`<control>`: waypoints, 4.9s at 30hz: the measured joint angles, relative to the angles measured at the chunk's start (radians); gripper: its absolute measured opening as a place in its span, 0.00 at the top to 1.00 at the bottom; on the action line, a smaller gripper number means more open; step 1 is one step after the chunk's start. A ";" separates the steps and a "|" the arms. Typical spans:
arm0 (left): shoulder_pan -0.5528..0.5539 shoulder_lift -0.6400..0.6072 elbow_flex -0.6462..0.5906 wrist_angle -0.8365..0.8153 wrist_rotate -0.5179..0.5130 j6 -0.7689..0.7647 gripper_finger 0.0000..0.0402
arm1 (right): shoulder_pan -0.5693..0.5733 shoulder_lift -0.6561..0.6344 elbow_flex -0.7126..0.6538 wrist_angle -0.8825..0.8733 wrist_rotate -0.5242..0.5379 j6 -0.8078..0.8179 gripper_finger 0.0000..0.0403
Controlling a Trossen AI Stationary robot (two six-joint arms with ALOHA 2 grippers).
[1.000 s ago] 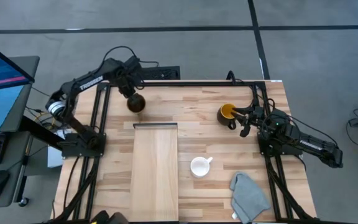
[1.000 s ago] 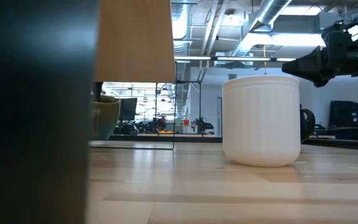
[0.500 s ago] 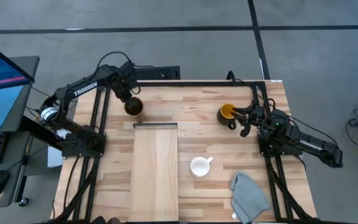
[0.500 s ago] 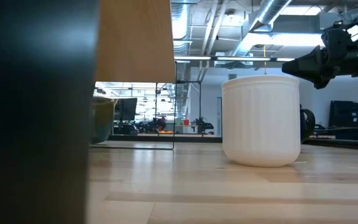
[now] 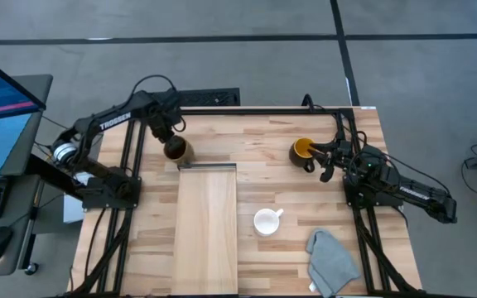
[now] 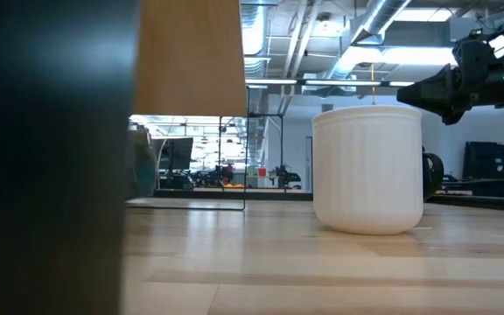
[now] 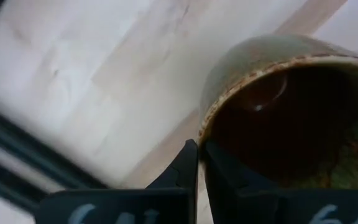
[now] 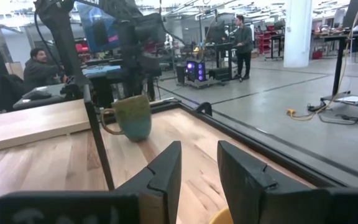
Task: Stack small to large cups/mugs on shelf
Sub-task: Put the brown mug on the shelf
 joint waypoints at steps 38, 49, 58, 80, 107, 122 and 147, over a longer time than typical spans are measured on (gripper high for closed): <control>-0.013 -0.051 -0.039 -0.025 0.044 -0.035 1.00 | 0.000 0.000 0.000 0.001 0.001 -0.005 0.69; -0.026 -0.044 0.021 -0.013 0.037 -0.050 1.00 | 0.000 0.000 0.000 0.001 0.001 -0.004 0.69; -0.026 -0.031 0.021 -0.008 0.035 -0.074 1.00 | 0.000 0.000 0.000 0.001 0.000 -0.004 0.69; -0.027 -0.030 0.020 0.016 0.066 -0.077 1.00 | 0.000 0.000 0.000 0.001 0.000 -0.013 0.69; -0.027 -0.030 0.019 0.020 0.084 -0.080 0.93 | 0.000 0.000 0.000 0.001 0.000 -0.014 0.69; -0.027 -0.029 0.019 0.019 0.125 -0.082 0.67 | 0.000 0.000 0.000 0.000 0.000 -0.013 0.69; -0.027 -0.029 0.019 0.099 -0.042 0.040 0.67 | 0.000 0.000 0.000 0.001 -0.002 -0.011 0.69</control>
